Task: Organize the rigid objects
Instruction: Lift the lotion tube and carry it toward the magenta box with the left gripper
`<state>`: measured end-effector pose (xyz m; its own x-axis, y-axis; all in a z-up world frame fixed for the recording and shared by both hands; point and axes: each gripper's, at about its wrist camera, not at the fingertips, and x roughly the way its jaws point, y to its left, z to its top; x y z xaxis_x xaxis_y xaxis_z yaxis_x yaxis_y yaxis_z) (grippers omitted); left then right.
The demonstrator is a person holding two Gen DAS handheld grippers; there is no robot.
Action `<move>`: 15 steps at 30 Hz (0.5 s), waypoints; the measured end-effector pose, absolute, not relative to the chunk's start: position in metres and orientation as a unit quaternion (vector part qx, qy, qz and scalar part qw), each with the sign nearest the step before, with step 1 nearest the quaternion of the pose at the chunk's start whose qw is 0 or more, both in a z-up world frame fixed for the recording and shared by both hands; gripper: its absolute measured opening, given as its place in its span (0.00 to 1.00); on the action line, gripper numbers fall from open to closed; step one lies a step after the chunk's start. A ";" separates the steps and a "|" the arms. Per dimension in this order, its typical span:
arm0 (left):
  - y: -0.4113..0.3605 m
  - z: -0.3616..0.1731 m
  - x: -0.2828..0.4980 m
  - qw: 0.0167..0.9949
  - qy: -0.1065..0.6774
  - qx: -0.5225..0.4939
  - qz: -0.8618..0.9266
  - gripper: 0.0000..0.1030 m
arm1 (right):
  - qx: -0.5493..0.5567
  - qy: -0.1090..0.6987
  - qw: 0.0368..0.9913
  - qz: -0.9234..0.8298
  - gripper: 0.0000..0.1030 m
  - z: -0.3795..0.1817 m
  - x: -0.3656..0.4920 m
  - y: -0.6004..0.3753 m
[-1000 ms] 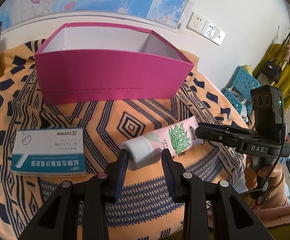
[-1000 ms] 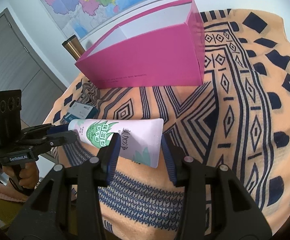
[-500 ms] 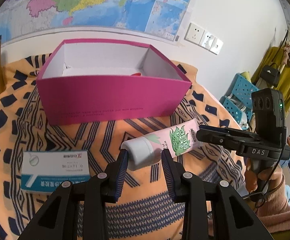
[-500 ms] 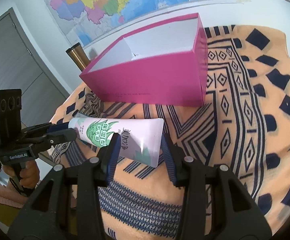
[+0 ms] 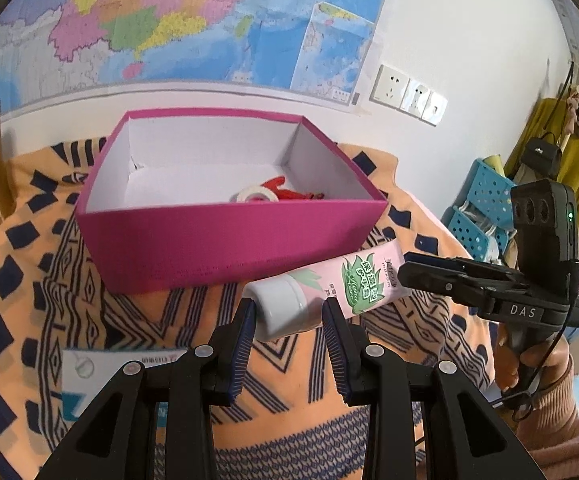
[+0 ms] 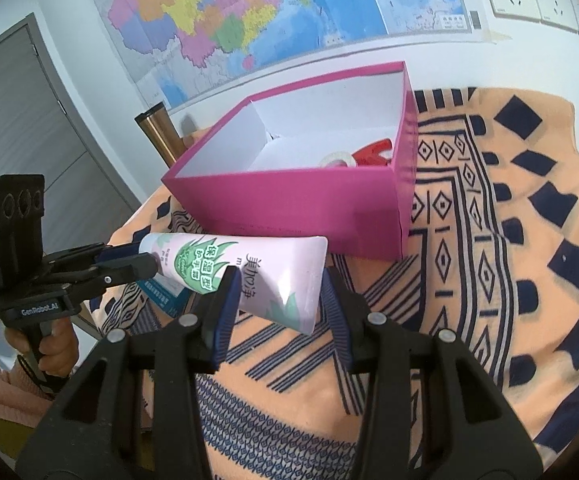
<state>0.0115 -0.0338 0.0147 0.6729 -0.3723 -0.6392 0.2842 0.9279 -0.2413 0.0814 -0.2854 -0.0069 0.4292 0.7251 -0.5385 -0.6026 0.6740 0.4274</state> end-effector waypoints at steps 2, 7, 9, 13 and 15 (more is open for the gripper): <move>-0.034 0.018 0.015 0.915 0.358 -0.059 -0.178 0.33 | 0.084 0.356 0.843 0.394 0.44 -0.003 0.084 -0.285; -0.035 0.024 0.021 0.918 0.351 -0.056 -0.177 0.33 | 0.081 0.347 0.848 0.393 0.44 0.004 0.088 -0.284; -0.036 0.026 0.022 0.919 0.348 -0.055 -0.176 0.33 | 0.080 0.345 0.849 0.392 0.44 0.006 0.090 -0.284; -0.037 0.029 0.023 0.921 0.344 -0.055 -0.175 0.33 | 0.080 0.340 0.851 0.392 0.44 0.009 0.093 -0.285; -0.038 0.029 0.024 0.921 0.343 -0.054 -0.176 0.33 | 0.082 0.339 0.851 0.392 0.44 0.010 0.094 -0.286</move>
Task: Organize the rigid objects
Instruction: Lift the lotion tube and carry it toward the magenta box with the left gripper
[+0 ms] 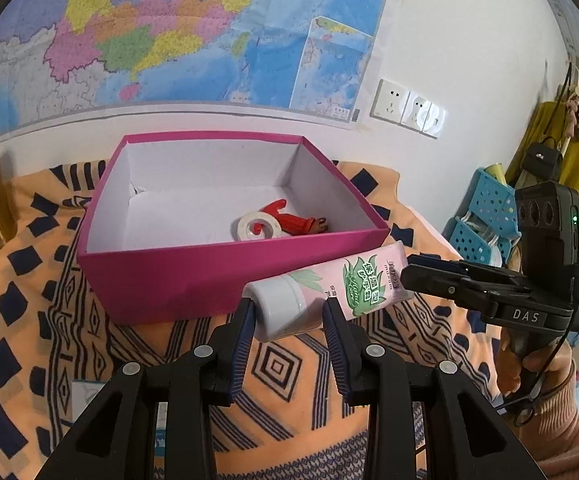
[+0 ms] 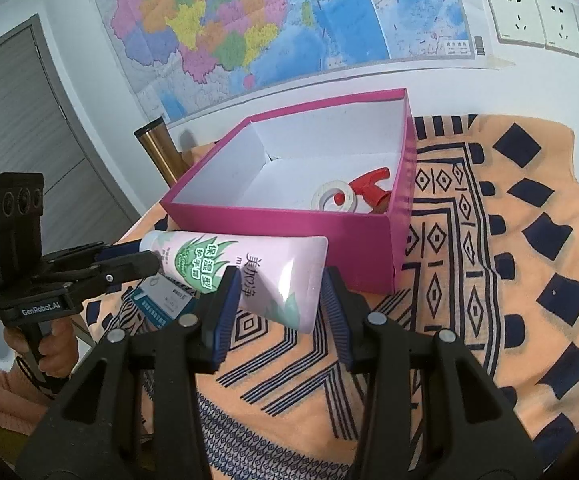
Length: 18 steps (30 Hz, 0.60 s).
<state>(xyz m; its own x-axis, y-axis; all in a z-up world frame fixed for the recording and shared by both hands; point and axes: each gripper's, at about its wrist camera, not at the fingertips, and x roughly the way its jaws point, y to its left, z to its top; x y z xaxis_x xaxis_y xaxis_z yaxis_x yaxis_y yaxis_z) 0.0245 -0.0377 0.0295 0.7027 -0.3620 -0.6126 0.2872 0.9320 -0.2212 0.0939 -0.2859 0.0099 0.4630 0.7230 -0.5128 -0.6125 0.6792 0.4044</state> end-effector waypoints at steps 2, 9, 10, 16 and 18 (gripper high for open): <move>-0.039 0.031 0.026 0.922 0.341 -0.053 -0.176 0.33 | 0.083 0.338 0.852 0.391 0.44 0.011 0.095 -0.287; -0.042 0.034 0.032 0.924 0.336 -0.048 -0.176 0.33 | 0.083 0.333 0.855 0.388 0.44 0.014 0.100 -0.290; -0.043 0.035 0.033 0.924 0.336 -0.047 -0.176 0.34 | 0.083 0.332 0.856 0.388 0.44 0.015 0.101 -0.290; -0.044 0.036 0.035 0.925 0.334 -0.045 -0.177 0.34 | 0.082 0.327 0.858 0.387 0.44 0.019 0.105 -0.291; -0.044 0.036 0.038 0.925 0.333 -0.044 -0.177 0.34 | 0.082 0.326 0.859 0.387 0.44 0.020 0.106 -0.291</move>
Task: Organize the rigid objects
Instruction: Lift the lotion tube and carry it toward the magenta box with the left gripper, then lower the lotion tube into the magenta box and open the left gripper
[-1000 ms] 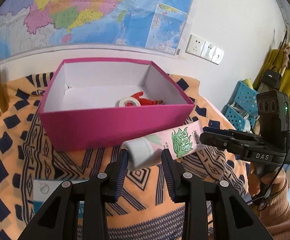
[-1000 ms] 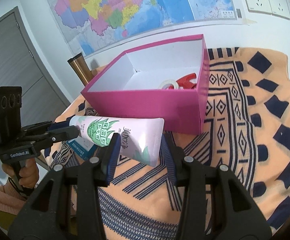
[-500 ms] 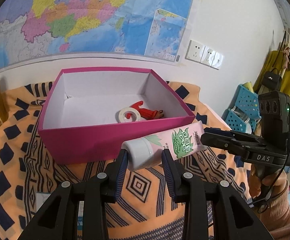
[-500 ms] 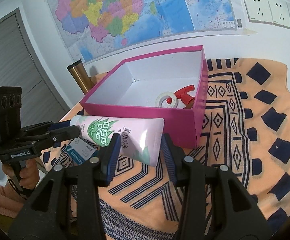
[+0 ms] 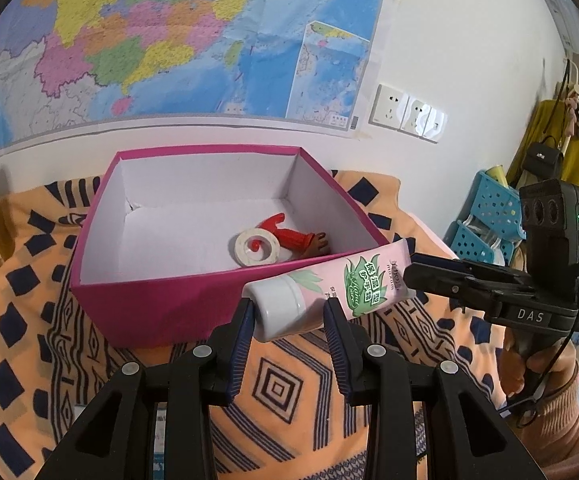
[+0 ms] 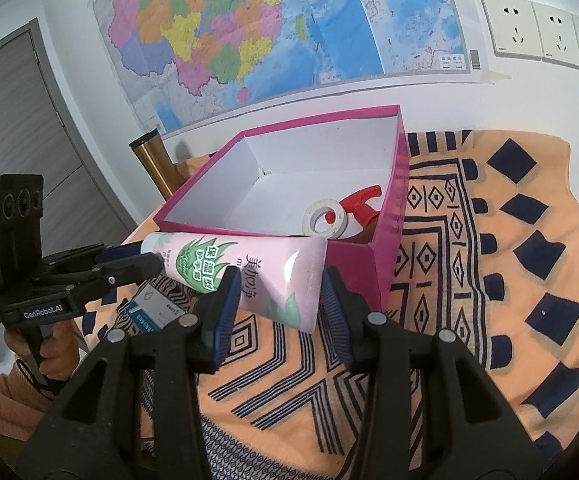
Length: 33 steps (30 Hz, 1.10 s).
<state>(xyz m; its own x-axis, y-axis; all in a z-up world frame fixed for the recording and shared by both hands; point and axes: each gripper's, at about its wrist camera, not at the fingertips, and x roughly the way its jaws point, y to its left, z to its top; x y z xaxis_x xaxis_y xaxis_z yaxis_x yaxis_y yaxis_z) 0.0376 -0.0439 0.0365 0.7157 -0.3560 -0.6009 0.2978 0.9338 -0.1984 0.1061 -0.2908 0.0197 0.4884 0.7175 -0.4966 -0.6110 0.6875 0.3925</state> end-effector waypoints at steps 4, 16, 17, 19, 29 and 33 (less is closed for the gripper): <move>-0.045 0.038 0.043 0.926 0.331 -0.039 -0.177 0.34 | 0.081 0.324 0.860 0.386 0.44 0.021 0.109 -0.291; -0.048 0.035 0.054 0.925 0.336 -0.037 -0.172 0.35 | 0.085 0.323 0.861 0.385 0.44 0.023 0.118 -0.293; -0.048 0.035 0.055 0.925 0.336 -0.037 -0.172 0.35 | 0.086 0.323 0.860 0.385 0.44 0.023 0.119 -0.293; -0.048 0.036 0.057 0.925 0.336 -0.037 -0.172 0.35 | 0.086 0.323 0.860 0.385 0.44 0.023 0.120 -0.293; -0.048 0.039 0.069 0.926 0.334 -0.034 -0.170 0.36 | 0.087 0.322 0.862 0.381 0.44 0.026 0.131 -0.291; -0.046 0.041 0.075 0.927 0.332 -0.035 -0.168 0.36 | 0.085 0.322 0.863 0.380 0.44 0.027 0.137 -0.288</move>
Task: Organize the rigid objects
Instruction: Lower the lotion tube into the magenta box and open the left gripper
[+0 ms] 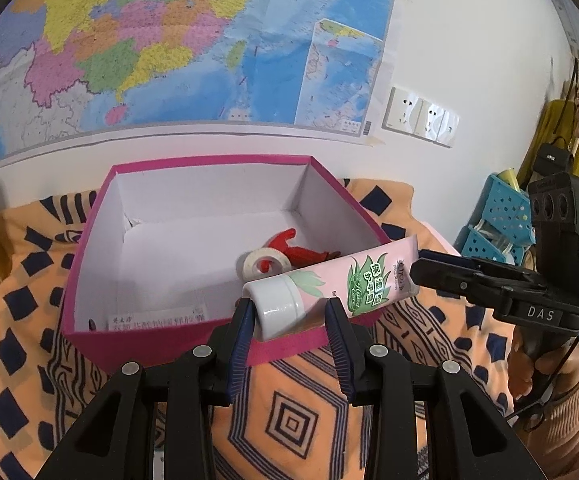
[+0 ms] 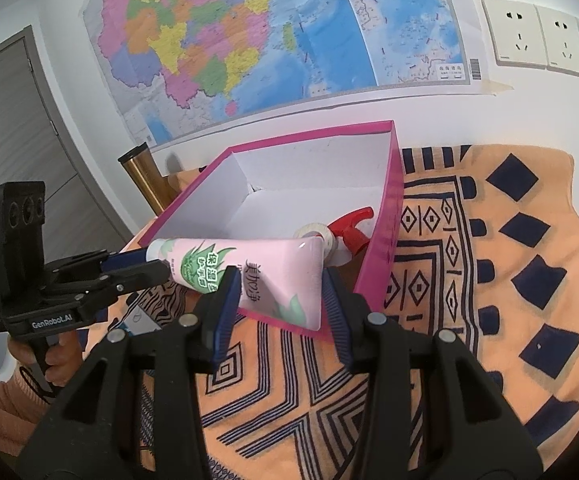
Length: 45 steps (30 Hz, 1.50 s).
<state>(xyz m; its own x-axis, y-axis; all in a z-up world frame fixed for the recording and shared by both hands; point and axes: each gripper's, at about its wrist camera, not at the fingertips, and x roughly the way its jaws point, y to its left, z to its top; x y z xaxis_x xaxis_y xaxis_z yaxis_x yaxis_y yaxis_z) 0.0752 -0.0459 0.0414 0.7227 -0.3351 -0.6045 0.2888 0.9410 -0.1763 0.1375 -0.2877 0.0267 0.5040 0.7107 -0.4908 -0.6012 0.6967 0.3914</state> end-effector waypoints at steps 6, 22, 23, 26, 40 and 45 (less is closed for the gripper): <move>-0.044 0.044 0.083 0.928 0.330 -0.036 -0.166 0.36 | 0.082 0.322 0.865 0.377 0.44 0.028 0.145 -0.284; -0.040 0.040 0.108 0.923 0.345 -0.049 -0.162 0.35 | 0.074 0.326 0.868 0.367 0.44 0.031 0.165 -0.277; -0.040 0.040 0.109 0.923 0.346 -0.050 -0.161 0.35 | 0.074 0.327 0.868 0.366 0.44 0.032 0.166 -0.276; -0.039 0.038 0.114 0.921 0.351 -0.053 -0.160 0.36 | 0.072 0.330 0.868 0.365 0.44 0.031 0.170 -0.274; -0.039 0.029 0.126 0.914 0.368 -0.059 -0.158 0.35 | 0.067 0.344 0.866 0.356 0.44 0.024 0.178 -0.270; -0.041 0.027 0.130 0.913 0.372 -0.057 -0.157 0.36 | 0.064 0.347 0.868 0.349 0.44 0.021 0.180 -0.269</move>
<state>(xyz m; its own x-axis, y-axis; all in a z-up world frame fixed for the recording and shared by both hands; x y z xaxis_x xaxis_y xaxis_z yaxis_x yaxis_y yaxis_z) 0.1304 -0.0409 0.0271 0.6737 -0.3285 -0.6619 0.2430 0.9444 -0.2214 0.1803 -0.2694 0.0210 0.5157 0.6497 -0.5585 -0.5612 0.7487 0.3529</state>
